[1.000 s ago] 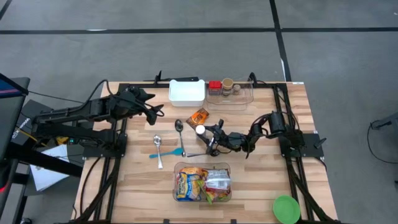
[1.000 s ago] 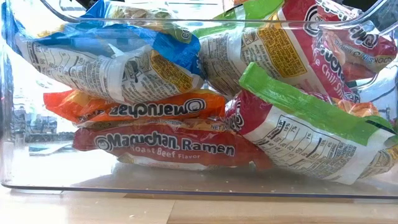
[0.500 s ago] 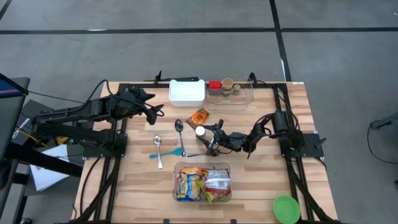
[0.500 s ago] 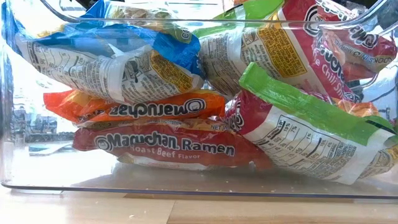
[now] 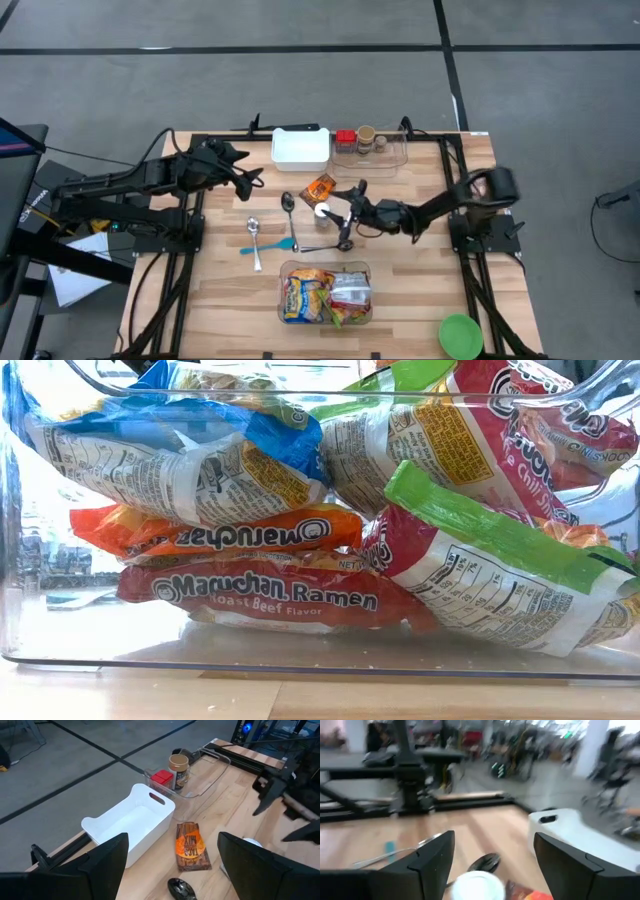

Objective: Pick & Place Food Item
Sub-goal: Put the white seasoning into the top transparent bin

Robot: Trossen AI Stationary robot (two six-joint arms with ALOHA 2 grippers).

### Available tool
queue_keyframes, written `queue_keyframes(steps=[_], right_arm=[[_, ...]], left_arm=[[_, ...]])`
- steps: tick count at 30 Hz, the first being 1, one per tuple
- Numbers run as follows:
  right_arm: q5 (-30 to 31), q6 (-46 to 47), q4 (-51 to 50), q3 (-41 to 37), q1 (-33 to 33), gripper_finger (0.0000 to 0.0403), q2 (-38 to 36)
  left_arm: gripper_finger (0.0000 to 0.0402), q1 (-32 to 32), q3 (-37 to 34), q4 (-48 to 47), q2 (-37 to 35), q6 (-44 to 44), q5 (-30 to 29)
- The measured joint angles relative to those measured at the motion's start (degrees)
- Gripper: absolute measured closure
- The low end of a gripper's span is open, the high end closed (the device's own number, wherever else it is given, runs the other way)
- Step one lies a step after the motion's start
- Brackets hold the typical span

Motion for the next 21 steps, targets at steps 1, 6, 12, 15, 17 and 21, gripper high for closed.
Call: queue_keyframes(steps=[1,6,12,15,17,21], right_arm=[[-1.32,1.48,-5.95,0.59,0.00,0.0136,-3.18],[-8.73,7.86,-40.30,7.63,-1.48,0.0136,-16.58],[-17.14,9.46,-71.65,21.60,-5.39,0.0136,-20.66],[-23.66,8.96,-84.40,30.17,-7.72,0.0136,-17.97],[-27.44,7.30,-91.57,35.19,-8.68,0.0136,-15.11],[-31.17,3.21,-103.56,43.95,-9.18,0.0137,-8.78]], left_arm=[[0.0101,-0.42,0.00,0.10,0.00,0.01,-0.01],[0.0101,-3.21,0.00,0.26,0.00,0.35,0.01],[0.0101,-5.51,-0.02,3.17,0.00,2.08,0.00],[0.0101,-6.05,-0.04,5.90,-0.50,4.24,-0.23],[0.0101,-6.14,-0.04,8.18,-1.03,5.29,-0.65],[0.0101,-6.14,-0.07,11.60,-2.11,8.29,-1.10]])
